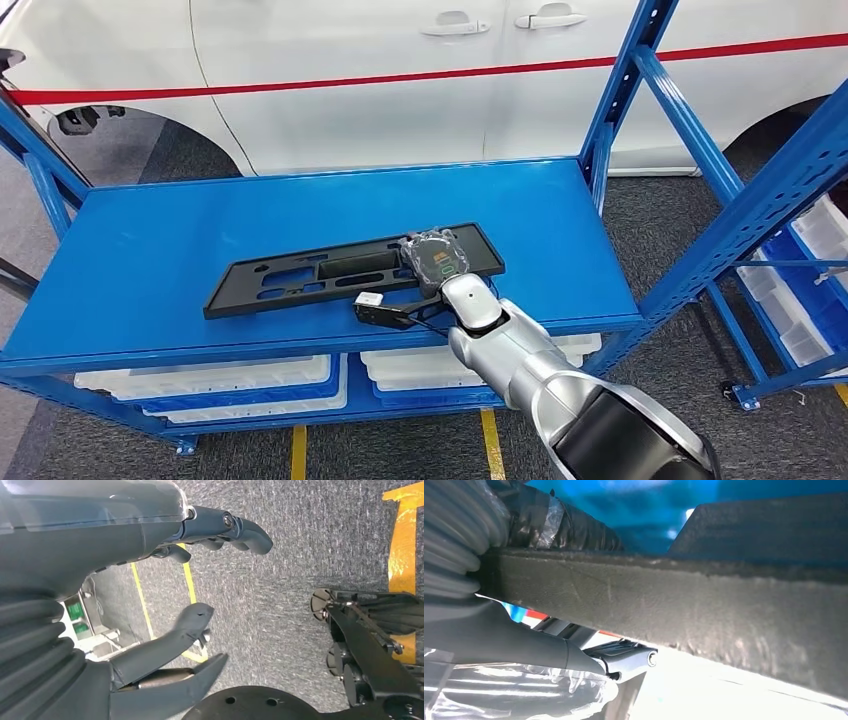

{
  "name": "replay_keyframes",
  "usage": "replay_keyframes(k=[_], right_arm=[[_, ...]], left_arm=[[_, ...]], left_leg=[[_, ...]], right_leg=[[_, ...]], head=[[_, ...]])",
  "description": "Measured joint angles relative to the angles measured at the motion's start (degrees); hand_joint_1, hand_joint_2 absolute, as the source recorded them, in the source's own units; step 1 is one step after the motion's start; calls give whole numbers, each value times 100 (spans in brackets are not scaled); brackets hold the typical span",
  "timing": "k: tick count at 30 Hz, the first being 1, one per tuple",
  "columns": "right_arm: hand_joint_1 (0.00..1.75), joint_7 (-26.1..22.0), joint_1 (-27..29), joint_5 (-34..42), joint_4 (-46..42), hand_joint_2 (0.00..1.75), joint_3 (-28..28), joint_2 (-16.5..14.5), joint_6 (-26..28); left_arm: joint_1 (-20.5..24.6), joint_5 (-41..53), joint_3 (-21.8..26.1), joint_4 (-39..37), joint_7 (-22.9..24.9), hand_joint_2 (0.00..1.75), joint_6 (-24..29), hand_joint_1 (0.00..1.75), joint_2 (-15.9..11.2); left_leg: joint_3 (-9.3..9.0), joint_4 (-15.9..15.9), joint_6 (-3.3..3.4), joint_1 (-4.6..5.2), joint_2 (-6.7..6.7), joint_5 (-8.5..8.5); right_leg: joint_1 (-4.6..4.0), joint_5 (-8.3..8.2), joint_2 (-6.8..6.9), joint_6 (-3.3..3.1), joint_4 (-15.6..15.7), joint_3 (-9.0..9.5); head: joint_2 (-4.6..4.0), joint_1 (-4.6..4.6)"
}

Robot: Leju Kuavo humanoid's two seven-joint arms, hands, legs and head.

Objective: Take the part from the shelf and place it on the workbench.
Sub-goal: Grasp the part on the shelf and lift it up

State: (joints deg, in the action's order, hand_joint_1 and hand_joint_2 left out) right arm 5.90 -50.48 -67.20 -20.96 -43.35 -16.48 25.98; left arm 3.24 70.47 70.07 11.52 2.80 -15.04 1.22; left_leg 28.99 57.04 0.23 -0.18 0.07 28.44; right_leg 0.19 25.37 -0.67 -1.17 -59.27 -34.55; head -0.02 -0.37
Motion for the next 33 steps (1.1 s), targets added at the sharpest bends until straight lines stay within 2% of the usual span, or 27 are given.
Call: replay_keyframes(k=[5,8,14,22,24,25,27,28,29,30,31,33], right_arm=[[175,-65,84,-18,-1,175,5,1,175],[175,-225,141,56,-56,175,85,42,459],[175,-727,439,-75,-684,175,430,402,1229],[175,-752,558,-223,-970,175,554,497,1323],[175,-743,611,-300,-1105,175,604,525,1332],[175,-739,658,-363,-1218,175,645,549,1337],[175,-872,903,-580,-1650,175,932,642,1353],[175,-968,1026,-662,-1849,175,1089,689,1360],[175,-1080,1134,-705,-2023,175,1243,728,1366],[175,-1152,1167,-660,-2093,175,1306,741,1366],[175,-1219,1183,-586,-2159,175,1347,746,1366],[175,-1351,1226,-360,-2312,175,1392,753,1366]], left_arm=[[-4,32,9,0,-5,175,-16,0,2],[-6,101,10,0,42,175,-9,0,15],[-24,203,9,0,60,175,55,0,42],[-25,221,9,0,65,175,52,0,42],[-25,234,9,0,70,175,53,0,42],[-23,246,9,0,74,175,54,0,43],[-16,286,8,0,82,175,55,0,58],[-13,307,8,0,84,175,55,0,67],[-11,324,7,0,85,175,54,0,75],[-11,337,6,0,85,175,54,0,78],[-9,344,5,0,85,175,53,0,80],[-1,354,5,0,87,175,53,0,80]], left_leg=[[4,0,0,0,-2,0],[6,4,1,2,-2,1],[44,52,29,10,-7,17],[63,74,49,12,-7,24],[69,84,70,16,-7,9],[62,47,102,-5,-3,-30],[109,-8,188,-40,25,-135],[140,-22,215,-61,37,-175],[186,16,217,-61,46,-182],[212,67,190,-69,45,-164],[246,115,155,-69,45,-143],[309,196,78,-57,45,-122]], right_leg=[[0,0,3,0,0,-4],[4,-1,3,2,3,-7],[17,-17,8,33,11,-20],[20,-27,6,55,11,-28],[25,-48,5,81,21,-28],[20,-48,4,106,27,-30],[39,350,18,188,-785,-374],[56,482,28,223,-1112,-501],[85,539,40,250,-1318,-563],[108,346,50,260,-979,-390],[108,224,57,255,-637,-206],[86,132,62,203,-219,-10]], head=[[0,0],[-1,0],[0,2],[1,2],[0,2],[-1,1],[-1,-1],[-1,-2],[-1,-1],[-1,-1],[0,-1],[1,1]])
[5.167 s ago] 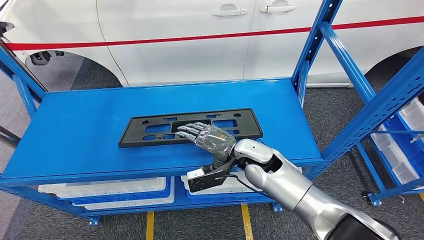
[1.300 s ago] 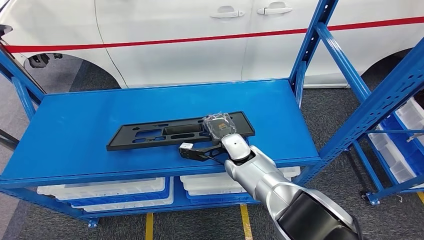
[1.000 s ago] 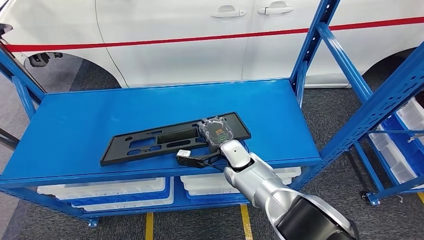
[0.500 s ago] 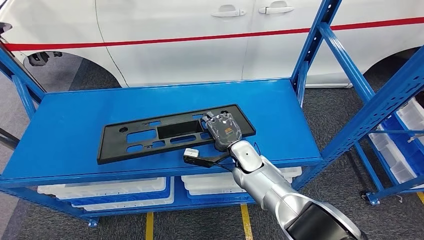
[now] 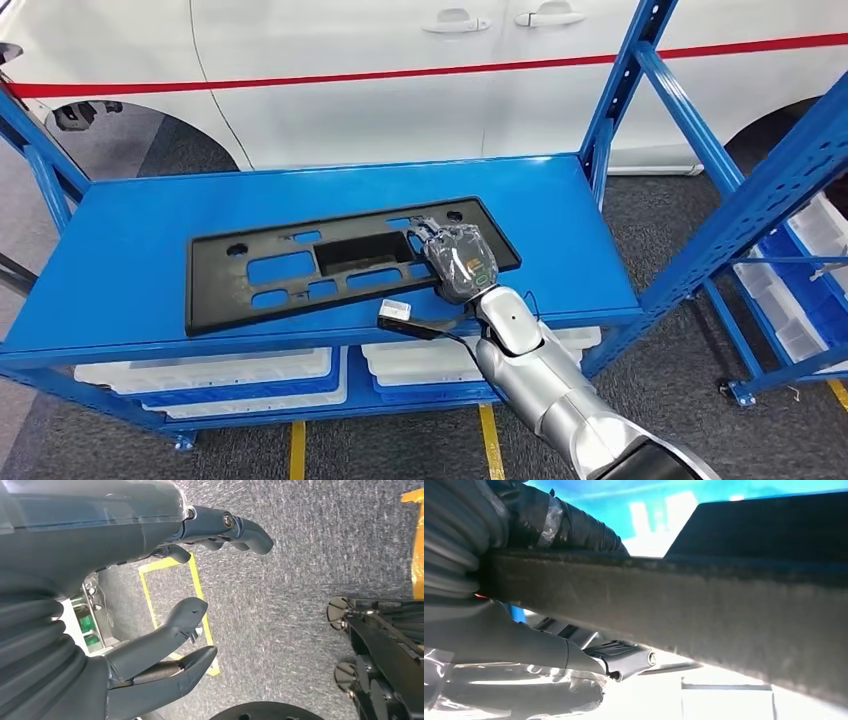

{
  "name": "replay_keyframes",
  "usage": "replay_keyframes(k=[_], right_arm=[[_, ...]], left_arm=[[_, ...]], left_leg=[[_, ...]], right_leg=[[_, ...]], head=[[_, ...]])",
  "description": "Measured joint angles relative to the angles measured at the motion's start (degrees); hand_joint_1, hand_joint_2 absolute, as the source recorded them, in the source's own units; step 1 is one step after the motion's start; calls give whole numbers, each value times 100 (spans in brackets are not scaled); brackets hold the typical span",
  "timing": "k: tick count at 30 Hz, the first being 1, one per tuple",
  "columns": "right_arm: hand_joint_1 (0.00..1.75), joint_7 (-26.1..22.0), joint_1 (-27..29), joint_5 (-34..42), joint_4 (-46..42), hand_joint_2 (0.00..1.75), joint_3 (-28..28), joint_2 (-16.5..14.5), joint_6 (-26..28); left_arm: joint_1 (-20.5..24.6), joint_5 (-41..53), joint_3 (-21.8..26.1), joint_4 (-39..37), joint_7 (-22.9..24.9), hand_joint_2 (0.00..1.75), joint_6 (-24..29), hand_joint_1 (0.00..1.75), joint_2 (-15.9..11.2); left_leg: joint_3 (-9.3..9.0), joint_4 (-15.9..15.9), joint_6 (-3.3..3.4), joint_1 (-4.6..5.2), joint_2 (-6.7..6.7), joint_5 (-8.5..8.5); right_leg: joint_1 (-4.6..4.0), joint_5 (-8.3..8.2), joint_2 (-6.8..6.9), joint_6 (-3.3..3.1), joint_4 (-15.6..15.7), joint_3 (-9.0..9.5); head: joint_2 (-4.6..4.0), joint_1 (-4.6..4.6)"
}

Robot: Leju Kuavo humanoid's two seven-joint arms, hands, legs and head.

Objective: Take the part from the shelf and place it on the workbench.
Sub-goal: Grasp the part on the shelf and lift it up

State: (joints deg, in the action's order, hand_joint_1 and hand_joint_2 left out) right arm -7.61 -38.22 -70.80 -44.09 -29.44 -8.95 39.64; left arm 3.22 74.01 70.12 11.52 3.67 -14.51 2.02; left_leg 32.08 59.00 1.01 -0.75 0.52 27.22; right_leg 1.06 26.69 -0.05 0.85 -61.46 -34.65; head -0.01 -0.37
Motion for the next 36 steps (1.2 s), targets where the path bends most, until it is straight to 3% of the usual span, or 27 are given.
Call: replay_keyframes(k=[3,4,6,8,9,10,11,14,16,18,19,21,23,24,25,26,28,30,31,34,35,36], right_arm=[[175,-145,125,336,-276,175,10,21,-21],[175,-174,164,396,-372,175,10,25,-31],[175,-229,225,509,-566,175,8,31,-69],[175,-316,312,728,-792,175,3,54,-182],[175,-365,377,874,-932,175,-2,76,-266],[175,-406,446,1019,-1097,175,-11,104,-356],[175,-442,510,1156,-1276,175,-23,132,-443],[175,-517,630,1508,-1861,175,-66,222,-711],[175,-563,685,1700,-2257,175,-107,280,-887],[175,-607,740,1811,-2593,175,-155,329,-1010],[175,-626,766,1839,-2732,175,-177,357,-1048],[175,-663,812,1877,-2974,175,-220,433,-1107],[175,-701,863,1900,-3169,175,-273,503,-1156],[175,-713,895,1909,-3244,175,-298,530,-1172],[175,-721,927,1918,-3308,175,-319,554,-1183],[175,-724,953,1926,-3363,175,-334,574,-1184],[175,-724,974,1938,-3456,175,-356,599,-1184],[175,-733,977,1943,-3553,175,-383,611,-1185],[175,-743,979,1945,-3596,175,-396,619,-1186],[175,-779,997,1947,-3679,175,-449,645,-1198],[175,-789,1004,1946,-3703,175,-474,650,-1220],[175,-796,1007,1946,-3725,175,-503,654,-1265]], left_arm=[[4,3,0,0,3,175,3,0,0],[2,3,0,0,4,175,1,0,3],[0,4,0,-1,8,175,0,0,11],[0,4,0,-2,9,175,2,0,16],[-1,6,0,-2,13,175,4,0,16],[-4,11,0,-2,18,175,5,0,16],[-7,17,0,-2,26,175,8,0,16],[1,33,1,-1,48,175,13,0,7],[5,31,2,-1,54,175,14,0,-3],[5,26,3,-1,62,175,12,0,-6],[9,24,3,-1,68,175,12,0,-5],[16,24,4,-2,76,175,9,0,2],[14,24,5,-2,79,175,7,0,5],[12,24,5,-2,80,175,7,0,5],[10,24,6,-2,82,175,6,0,6],[9,24,7,-2,83,175,6,0,8],[13,24,7,-2,83,175,6,0,15],[14,23,8,-2,83,175,4,0,21],[14,22,9,-2,83,175,3,0,22],[6,23,13,-2,81,175,-2,0,25],[1,23,13,-2,80,175,-5,0,27],[-4,23,14,-2,78,175,-10,0,29]], left_leg=[[47,35,-97,-5,-5,-14],[78,86,-128,-17,-6,53],[248,503,-177,-34,-9,414],[504,1220,-206,-38,-10,847],[571,1478,-209,-39,-10,947],[544,1547,-200,-37,-10,930],[406,1398,-177,-34,-11,809],[-320,249,-54,14,-17,431],[-506,-137,-15,69,-20,393],[-464,-198,13,81,-19,274],[-437,-238,41,70,-9,199],[-333,-302,108,34,13,24],[-159,-286,138,38,24,-111],[-61,-266,130,36,25,-170],[40,-239,120,33,26,-226],[142,-203,105,28,27,-276],[324,-107,61,17,27,-347],[454,-3,-3,26,22,-400],[486,26,-40,32,19,-430],[546,38,-154,15,7,-494],[595,117,-187,3,2,-370],[665,290,-217,-5,-3,-144]], right_leg=[[-20,-20,-9,-123,51,-41],[-16,-50,-7,-174,69,-63],[-7,-126,1,-269,101,-130],[-32,-199,7,-308,103,-229],[-47,-237,10,-312,102,-280],[-62,-277,12,-313,101,-330],[-76,-319,11,-312,100,-378],[-94,-457,0,-283,106,-489],[-73,-555,4,-215,138,-505],[-57,-647,8,-133,190,-505],[-54,-609,6,-99,181,-526],[-50,-206,1,-51,-111,-637],[-34,372,1,-10,-798,-806],[-26,513,2,12,-1134,-856],[-18,526,3,30,-1353,-843],[-10,424,4,43,-1381,-737],[11,194,6,52,-877,-248],[-4,258,-1,3,-173,258],[-17,330,-8,-36,27,379],[-33,257,-3,-191,134,322],[-28,184,7,-249,156,264],[-20,106,17,-295,175,192]], head=[[0,1],[-1,1],[-1,2],[0,2],[0,2],[0,2],[-1,2],[-1,1],[-1,1],[-1,1],[-1,0],[-1,-3],[-1,-3],[-1,-2],[0,-2],[0,-2],[-1,-2],[-1,1],[0,2],[0,1],[-1,2],[-1,5]])
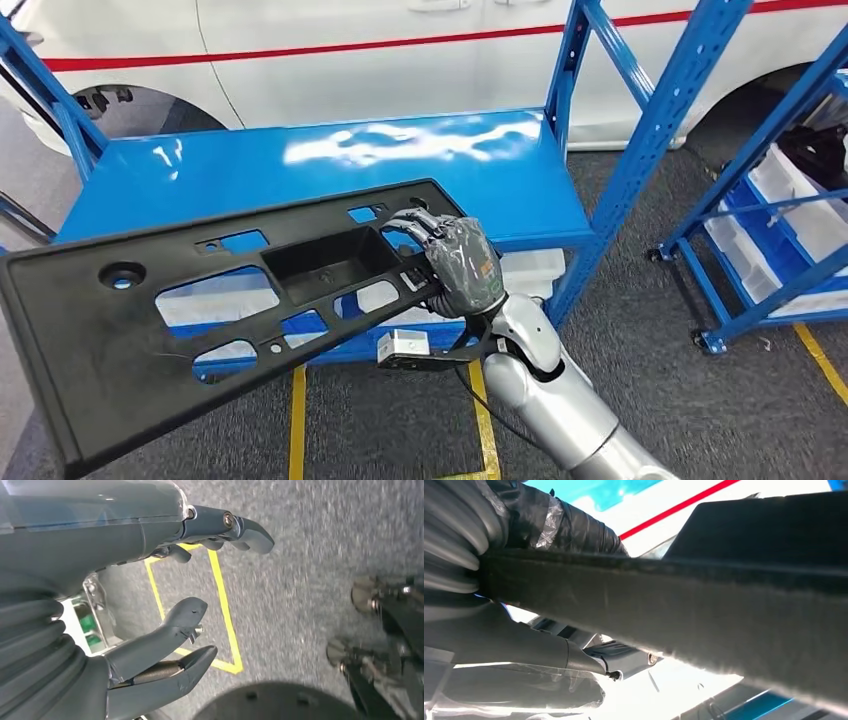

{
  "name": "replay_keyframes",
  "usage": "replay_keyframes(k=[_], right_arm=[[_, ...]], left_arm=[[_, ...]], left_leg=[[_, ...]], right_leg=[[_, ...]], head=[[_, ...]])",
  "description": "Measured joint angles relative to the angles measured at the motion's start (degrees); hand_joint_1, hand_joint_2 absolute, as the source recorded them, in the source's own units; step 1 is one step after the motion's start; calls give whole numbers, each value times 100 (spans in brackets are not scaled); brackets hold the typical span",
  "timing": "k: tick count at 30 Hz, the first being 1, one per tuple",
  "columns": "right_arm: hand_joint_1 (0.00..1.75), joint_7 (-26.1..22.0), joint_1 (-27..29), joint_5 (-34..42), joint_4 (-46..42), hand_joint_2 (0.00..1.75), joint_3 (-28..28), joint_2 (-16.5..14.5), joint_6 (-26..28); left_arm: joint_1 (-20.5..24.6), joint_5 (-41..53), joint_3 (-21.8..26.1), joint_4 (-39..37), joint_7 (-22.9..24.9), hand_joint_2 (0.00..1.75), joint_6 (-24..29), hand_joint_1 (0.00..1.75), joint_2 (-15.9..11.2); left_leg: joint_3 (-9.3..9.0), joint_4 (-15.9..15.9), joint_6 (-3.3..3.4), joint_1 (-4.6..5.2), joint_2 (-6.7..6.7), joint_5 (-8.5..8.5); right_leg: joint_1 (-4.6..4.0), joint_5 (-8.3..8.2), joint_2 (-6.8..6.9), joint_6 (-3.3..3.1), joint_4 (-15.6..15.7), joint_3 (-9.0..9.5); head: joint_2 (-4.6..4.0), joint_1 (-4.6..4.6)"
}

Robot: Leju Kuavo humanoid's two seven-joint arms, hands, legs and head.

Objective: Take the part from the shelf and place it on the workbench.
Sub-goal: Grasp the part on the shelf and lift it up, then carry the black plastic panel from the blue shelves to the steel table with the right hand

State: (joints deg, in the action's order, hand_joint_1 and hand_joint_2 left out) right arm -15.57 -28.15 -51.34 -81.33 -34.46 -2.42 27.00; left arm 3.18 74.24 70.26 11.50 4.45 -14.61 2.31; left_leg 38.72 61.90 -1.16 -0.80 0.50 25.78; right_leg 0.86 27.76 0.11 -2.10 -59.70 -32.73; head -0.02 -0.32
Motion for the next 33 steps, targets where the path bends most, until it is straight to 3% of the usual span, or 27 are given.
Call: replay_keyframes(k=[2,3,4,5,7,9,10,12,13,14,15,17,18,19,21,22,23,25,27,29,31,33], right_arm=[[175,-5,3,0,-39,175,-78,12,-166],[175,-2,6,-5,-48,175,-129,22,-251],[175,1,12,-17,-50,175,-191,35,-315],[175,4,20,-33,-50,175,-256,46,-350],[175,7,30,-62,-51,175,-390,55,-374],[175,14,25,-70,-53,175,-509,46,-395],[175,19,21,-72,-53,175,-566,42,-407],[175,30,16,-72,-53,175,-672,33,-424],[175,34,16,-71,-51,175,-709,33,-427],[175,40,15,-70,-50,175,-734,32,-427],[175,48,14,-69,-48,175,-749,33,-428],[175,63,13,-66,-46,175,-772,34,-434],[175,69,15,-63,-44,175,-781,36,-437],[175,74,17,-61,-42,175,-788,39,-442],[175,79,15,-57,-39,175,-800,44,-454],[175,80,11,-56,-39,175,-806,45,-460],[175,82,1,-56,-40,175,-811,43,-466],[175,87,-19,-56,-44,175,-819,38,-470],[175,108,-29,-71,-46,175,-823,36,-468],[175,152,-42,-95,-41,175,-825,35,-466],[175,191,-58,-104,-30,175,-827,30,-470],[175,205,-62,-103,-18,175,-829,23,-476]], left_arm=[[-1,2,1,0,-2,175,-8,0,3],[1,3,1,0,-2,175,-8,0,3],[6,2,2,0,-2,175,-8,0,3],[9,1,2,0,-2,175,-8,0,3],[17,-3,4,0,1,175,-8,0,2],[32,-4,5,0,7,175,-7,0,-6],[40,-4,5,0,9,175,-7,0,-10],[44,-4,7,-1,12,175,-6,0,-14],[43,-5,8,-1,13,175,-5,0,-13],[45,-5,9,-2,14,175,-5,0,-10],[46,-5,9,-2,15,175,-4,0,-7],[46,-5,10,-2,16,175,-4,0,2],[43,-5,10,-2,16,175,-3,0,4],[40,-5,10,-2,16,175,-1,0,7],[38,-5,10,-2,19,175,3,0,9],[38,-5,10,-2,21,175,5,0,13],[38,-5,10,-2,24,175,10,0,16],[37,-5,10,-2,29,175,18,0,20],[31,-5,11,-2,32,175,22,0,22],[22,-5,16,-3,37,175,25,0,29],[18,-11,22,-5,40,175,30,0,42],[14,-20,29,-7,40,175,39,0,50]], left_leg=[[153,621,-45,-8,-3,597],[197,951,-58,-10,-2,779],[183,1184,-60,-10,-3,822],[89,1250,-52,-9,-3,734],[-387,824,7,6,-10,436],[-1006,-2,88,44,-16,444],[-1193,-304,122,67,-19,507],[-1270,-548,169,96,-20,504],[-1230,-580,200,90,-7,424],[-1177,-610,240,77,6,339],[-1111,-638,279,60,20,245],[-929,-638,331,50,33,83],[-828,-624,333,51,35,7],[-715,-602,325,50,37,-67],[-480,-526,293,41,39,-189],[-367,-468,269,34,38,-235],[-266,-405,240,34,35,-271],[-138,-299,171,41,27,-336],[-100,-285,90,33,22,-427],[-47,-312,4,-8,-8,-453],[107,7,-69,-33,-37,-43],[249,682,-107,-35,-38,572]], right_leg=[[-12,-147,3,-46,3,-161],[-23,-213,4,-49,-3,-249],[-34,-281,5,-50,-11,-342],[-44,-346,7,-46,-21,-435],[-59,-474,7,-35,-44,-602],[-73,-589,5,0,-51,-695],[-69,-650,10,29,-37,-708],[-54,-786,22,103,32,-709],[-47,-804,20,138,53,-716],[-46,-712,14,167,16,-746],[-48,-497,7,191,-120,-799],[-34,144,-2,229,-727,-946],[-23,361,-3,250,-1102,-1005],[-12,422,-2,271,-1404,-1018],[13,180,-1,300,-1534,-815],[28,40,1,307,-1308,-564],[32,34,2,305,-942,-261],[15,220,-10,255,-267,206],[-25,306,-21,163,-50,281],[-19,167,5,61,-2,195],[2,-45,31,-19,98,61],[-8,-228,37,-48,140,-112]], head=[[1,4],[1,3],[1,4],[1,4],[0,5],[1,4],[1,3],[2,9],[2,12],[1,13],[0,10],[0,10],[0,10],[1,11],[1,11],[1,11],[1,10],[1,12],[1,14],[0,12],[0,11],[1,12]])
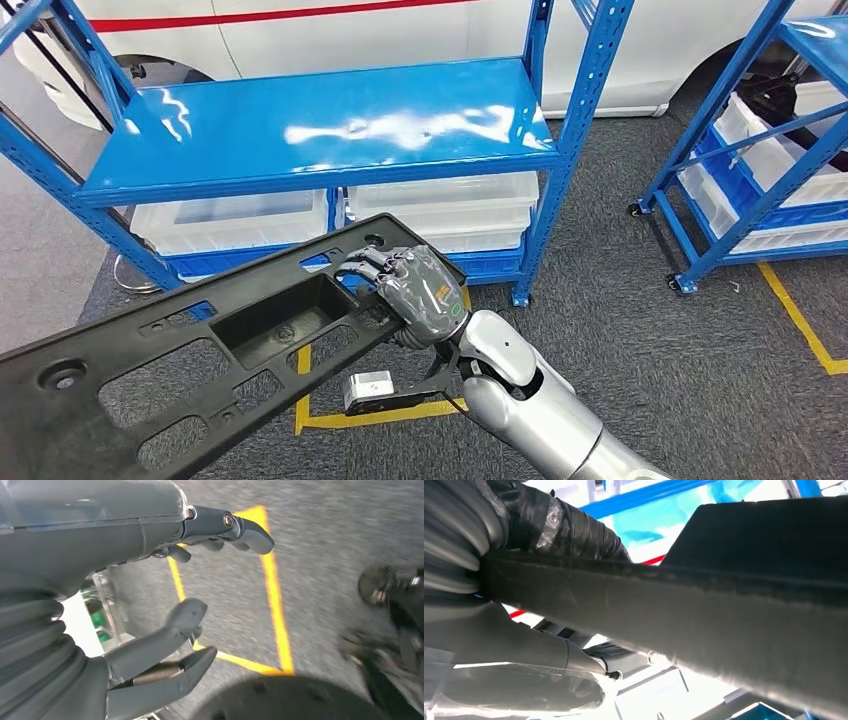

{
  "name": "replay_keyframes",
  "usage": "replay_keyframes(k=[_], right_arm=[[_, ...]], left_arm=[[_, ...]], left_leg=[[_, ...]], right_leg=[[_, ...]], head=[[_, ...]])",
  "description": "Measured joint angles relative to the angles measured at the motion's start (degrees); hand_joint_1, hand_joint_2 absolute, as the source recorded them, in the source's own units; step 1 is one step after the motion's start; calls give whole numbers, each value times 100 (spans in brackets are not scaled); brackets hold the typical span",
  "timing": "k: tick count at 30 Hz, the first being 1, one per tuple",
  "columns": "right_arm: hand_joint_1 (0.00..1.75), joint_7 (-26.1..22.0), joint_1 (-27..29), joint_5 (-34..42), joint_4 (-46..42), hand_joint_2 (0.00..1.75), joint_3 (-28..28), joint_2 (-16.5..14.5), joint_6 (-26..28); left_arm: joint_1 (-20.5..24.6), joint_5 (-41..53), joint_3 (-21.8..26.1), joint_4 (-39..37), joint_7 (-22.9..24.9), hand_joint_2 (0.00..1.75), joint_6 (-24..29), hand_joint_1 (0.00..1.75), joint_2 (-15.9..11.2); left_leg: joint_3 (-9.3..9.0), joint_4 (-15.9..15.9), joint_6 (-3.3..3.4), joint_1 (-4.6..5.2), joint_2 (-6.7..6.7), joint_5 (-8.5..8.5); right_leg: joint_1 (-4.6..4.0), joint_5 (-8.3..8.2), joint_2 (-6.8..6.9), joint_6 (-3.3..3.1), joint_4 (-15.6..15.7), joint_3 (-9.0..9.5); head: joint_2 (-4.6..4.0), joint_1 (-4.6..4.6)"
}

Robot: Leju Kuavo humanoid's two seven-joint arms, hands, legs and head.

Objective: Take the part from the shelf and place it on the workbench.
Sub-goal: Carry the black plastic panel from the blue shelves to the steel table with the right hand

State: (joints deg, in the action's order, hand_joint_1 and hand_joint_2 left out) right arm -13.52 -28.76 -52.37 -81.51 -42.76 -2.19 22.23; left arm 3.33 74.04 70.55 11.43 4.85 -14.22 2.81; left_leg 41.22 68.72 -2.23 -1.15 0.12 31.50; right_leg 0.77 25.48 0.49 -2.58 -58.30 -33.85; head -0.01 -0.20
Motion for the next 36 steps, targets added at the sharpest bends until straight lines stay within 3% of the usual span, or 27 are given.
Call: replay_keyframes(k=[1,2,3,5,7,8,9,11,12,13,15,16,17,18,20,22,24,26,27,28,30,31,32,33,34,35,36], right_arm=[[175,2,0,1,10,175,-2,-2,-7],[175,3,0,0,23,175,-5,-2,-14],[175,5,0,0,39,175,-13,-2,-22],[175,15,-5,-1,57,175,-29,-7,-34],[175,39,-24,0,60,175,-38,-27,-44],[175,52,-34,3,60,175,-39,-40,-50],[175,68,-42,8,60,175,-40,-52,-61],[175,101,-53,21,62,175,-42,-64,-113],[175,115,-59,26,63,175,-43,-65,-147],[175,125,-64,31,64,175,-43,-63,-178],[175,140,-69,39,64,175,-43,-58,-216],[175,149,-70,42,64,175,-43,-56,-227],[175,156,-70,43,64,175,-43,-54,-235],[175,161,-70,43,64,175,-43,-51,-243],[175,164,-74,45,63,175,-44,-48,-249],[175,170,-94,49,60,175,-45,-54,-254],[175,175,-112,56,56,175,-45,-61,-256],[175,175,-117,63,58,175,-46,-63,-258],[175,175,-120,65,60,175,-46,-65,-259],[175,176,-123,66,61,175,-47,-69,-260],[175,179,-127,70,62,175,-49,-79,-261],[175,181,-126,73,63,175,-50,-81,-261],[175,182,-126,76,63,175,-53,-81,-262],[175,183,-125,78,64,175,-55,-81,-263],[175,183,-125,79,64,175,-58,-81,-264],[175,183,-126,80,63,175,-60,-81,-265],[175,183,-126,81,61,175,-61,-84,-265]], left_arm=[[-2,-3,6,0,0,175,4,0,0],[-3,-4,13,0,0,175,7,0,0],[-1,-5,18,0,0,175,9,0,0],[10,-7,24,1,0,175,19,0,-3],[30,-9,25,2,0,175,34,0,-10],[38,-10,25,3,0,175,41,0,-12],[42,-13,27,2,0,175,44,0,-12],[39,-19,34,1,3,175,48,0,-3],[39,-20,40,-1,4,175,48,0,2],[36,-19,46,-2,5,175,49,0,7],[29,-11,56,-3,5,175,50,0,10],[23,-7,58,-4,4,175,50,0,10],[20,-4,61,-4,4,175,50,0,10],[20,-3,63,-4,4,175,49,0,12],[22,-3,66,-4,4,175,49,0,16],[21,-3,68,-4,2,175,49,0,19],[15,-3,73,-4,0,175,50,0,19],[2,-4,83,-4,1,175,51,0,19],[-4,-4,89,-4,1,175,50,0,21],[-10,-4,96,-5,2,175,48,0,22],[-10,-3,107,-6,3,175,43,0,27],[-8,-3,109,-7,4,175,43,0,27],[-7,-4,111,-7,3,175,43,0,27],[-6,-4,113,-7,2,175,43,0,27],[-4,-5,113,-7,1,175,44,0,27],[-2,-6,114,-7,0,175,45,0,26],[5,-6,114,-7,0,175,46,0,24]], left_leg=[[6,288,-5,-2,0,142],[-50,459,-2,-1,0,142],[-185,466,12,2,-1,27],[-734,-43,89,27,-8,-220],[-1420,-896,184,83,-12,-138],[-1627,-1190,219,112,-12,-62],[-1713,-1351,242,133,-9,-30],[-1644,-1427,293,124,12,-167],[-1580,-1454,334,111,31,-255],[-1500,-1477,371,95,49,-353],[-1295,-1450,417,95,69,-511],[-1181,-1420,415,96,73,-584],[-1060,-1382,407,96,77,-649],[-934,-1334,393,94,78,-706],[-705,-1203,353,83,79,-788],[-526,-1055,298,90,73,-838],[-424,-982,228,97,68,-909],[-363,-973,148,75,61,-960],[-315,-911,112,60,54,-861],[-249,-759,79,48,47,-658],[-81,-153,27,29,40,-80],[-17,203,10,24,40,119],[-3,476,-1,22,40,187],[-64,596,-3,21,40,127],[-232,498,6,21,39,-27],[-495,216,24,22,34,-183],[-817,-206,51,28,22,-234]], right_leg=[[-10,-71,3,-4,-6,-94],[-22,-138,6,-5,-17,-193],[-35,-204,7,-4,-30,-290],[-53,-337,4,6,-56,-457],[-66,-457,-2,43,-69,-539],[-63,-519,2,71,-59,-549],[-59,-582,7,106,-39,-552],[-56,-648,11,177,-2,-580],[-57,-520,0,206,-71,-626],[-58,-276,-14,231,-242,-694],[-41,376,-34,269,-921,-852],[-31,556,-36,291,-1305,-906],[-20,581,-36,311,-1604,-911],[-7,469,-35,327,-1735,-835],[19,199,-32,342,-1409,-403],[8,327,-35,315,-641,174],[-24,540,-47,248,-200,412],[-26,475,-39,154,-150,334],[-21,407,-28,103,-139,278],[-9,333,-17,61,-125,211],[-6,197,-9,20,-126,58],[-9,133,-8,20,-131,-27],[-12,70,-6,24,-141,-115],[-13,9,-4,32,-155,-205],[-13,-49,-4,42,-171,-293],[-12,-105,-7,56,-186,-369],[-15,-157,-11,78,-198,-428]], head=[[0,0],[0,0],[0,0],[-1,0],[-1,-2],[0,-4],[1,-2],[0,-1],[0,-2],[-1,-6],[0,-8],[0,-8],[0,-7],[0,-8],[-1,-8],[0,-8],[1,-7],[1,-7],[1,-7],[1,-5],[0,-4],[0,-4],[-1,-5],[-1,-4],[-1,-4],[-1,-4],[-1,-4]])
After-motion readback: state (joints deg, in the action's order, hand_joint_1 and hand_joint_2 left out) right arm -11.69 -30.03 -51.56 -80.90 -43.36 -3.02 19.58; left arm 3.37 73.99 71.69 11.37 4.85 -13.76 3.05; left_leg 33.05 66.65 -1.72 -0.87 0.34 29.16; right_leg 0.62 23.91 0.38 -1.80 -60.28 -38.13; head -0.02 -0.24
